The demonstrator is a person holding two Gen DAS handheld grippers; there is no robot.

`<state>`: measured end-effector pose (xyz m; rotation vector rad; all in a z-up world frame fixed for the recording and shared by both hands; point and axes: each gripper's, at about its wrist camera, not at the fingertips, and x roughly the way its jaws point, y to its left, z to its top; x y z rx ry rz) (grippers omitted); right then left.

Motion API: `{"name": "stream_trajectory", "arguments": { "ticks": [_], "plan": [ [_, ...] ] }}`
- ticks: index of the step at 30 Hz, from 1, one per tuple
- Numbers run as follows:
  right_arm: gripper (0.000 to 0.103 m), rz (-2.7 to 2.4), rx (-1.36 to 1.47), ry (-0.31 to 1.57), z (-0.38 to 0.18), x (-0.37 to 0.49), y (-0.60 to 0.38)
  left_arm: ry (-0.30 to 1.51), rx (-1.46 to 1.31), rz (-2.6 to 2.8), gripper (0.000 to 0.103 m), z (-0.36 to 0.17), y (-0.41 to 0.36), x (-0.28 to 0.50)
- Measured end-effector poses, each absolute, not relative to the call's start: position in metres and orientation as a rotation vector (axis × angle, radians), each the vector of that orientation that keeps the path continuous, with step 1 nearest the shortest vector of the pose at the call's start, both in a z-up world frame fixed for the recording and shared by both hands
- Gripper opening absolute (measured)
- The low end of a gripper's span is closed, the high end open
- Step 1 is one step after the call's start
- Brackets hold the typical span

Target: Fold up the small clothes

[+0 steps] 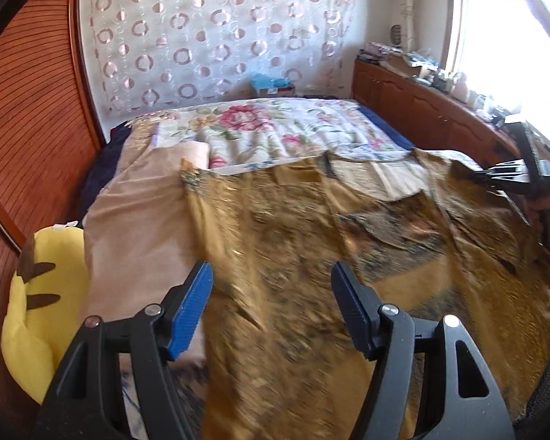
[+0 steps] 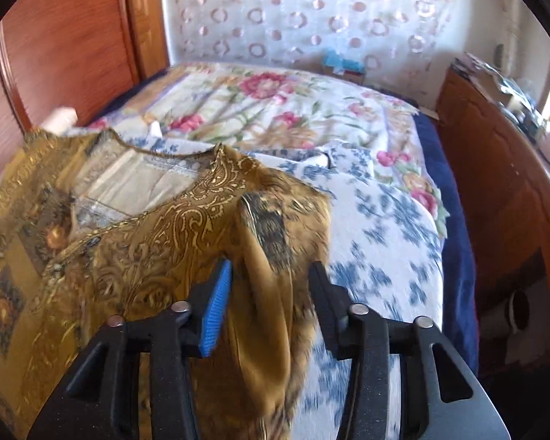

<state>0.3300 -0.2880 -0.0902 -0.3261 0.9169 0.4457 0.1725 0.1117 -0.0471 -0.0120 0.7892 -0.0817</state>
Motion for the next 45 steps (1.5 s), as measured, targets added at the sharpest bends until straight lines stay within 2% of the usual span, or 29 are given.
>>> {"name": "stream_trajectory", "arguments": {
  "ticks": [1,7,14,17,18,21,23,25,29,31,33,35,42,45],
  "plan": [
    [0.000,0.442,-0.354,0.913,-0.090,0.332,-0.286,0.793,-0.012,-0.073,0.067,-0.048,0.116,0.177],
    [0.000,0.330,-0.360,0.846,-0.061,0.351,-0.331,0.808,-0.024,-0.035,0.067,-0.056,0.139,0.196],
    [0.000,0.234,-0.270,0.910,-0.077,0.382,-0.386,0.819,-0.044,-0.011,0.067,-0.063,0.158,0.217],
    [0.006,0.248,-0.200,0.921,-0.082,0.390,-0.397,0.817,-0.058,-0.016,0.067,-0.062,0.166,0.224],
    [0.011,0.256,-0.191,0.915,-0.082,0.389,-0.398,0.817,-0.060,-0.016,0.067,-0.062,0.168,0.225],
    [0.026,0.297,-0.178,0.891,-0.082,0.385,-0.391,0.824,-0.053,-0.011,0.067,-0.062,0.173,0.229],
    [0.045,0.317,-0.174,0.882,-0.082,0.381,-0.385,0.831,-0.053,-0.014,0.067,-0.064,0.174,0.232],
    [0.054,0.324,-0.165,0.878,-0.080,0.379,-0.383,0.833,-0.058,-0.023,0.066,-0.064,0.175,0.234],
    [0.055,0.348,-0.142,0.881,-0.081,0.377,-0.380,0.831,-0.073,-0.051,0.066,-0.063,0.175,0.243],
    [0.055,0.355,-0.141,0.893,-0.083,0.376,-0.379,0.827,-0.059,-0.053,0.059,-0.061,0.173,0.248],
    [0.055,0.367,-0.138,0.906,-0.084,0.374,-0.379,0.833,-0.048,-0.056,0.058,-0.060,0.172,0.256],
    [0.055,0.376,-0.150,0.916,-0.087,0.372,-0.375,0.846,-0.043,-0.057,0.049,-0.061,0.173,0.266],
    [0.055,0.360,-0.182,0.934,-0.097,0.373,-0.368,0.882,-0.022,-0.042,0.045,-0.068,0.179,0.285],
    [0.055,0.357,-0.192,0.930,-0.098,0.373,-0.367,0.888,-0.019,-0.055,0.036,-0.069,0.176,0.289]
  ]
}}
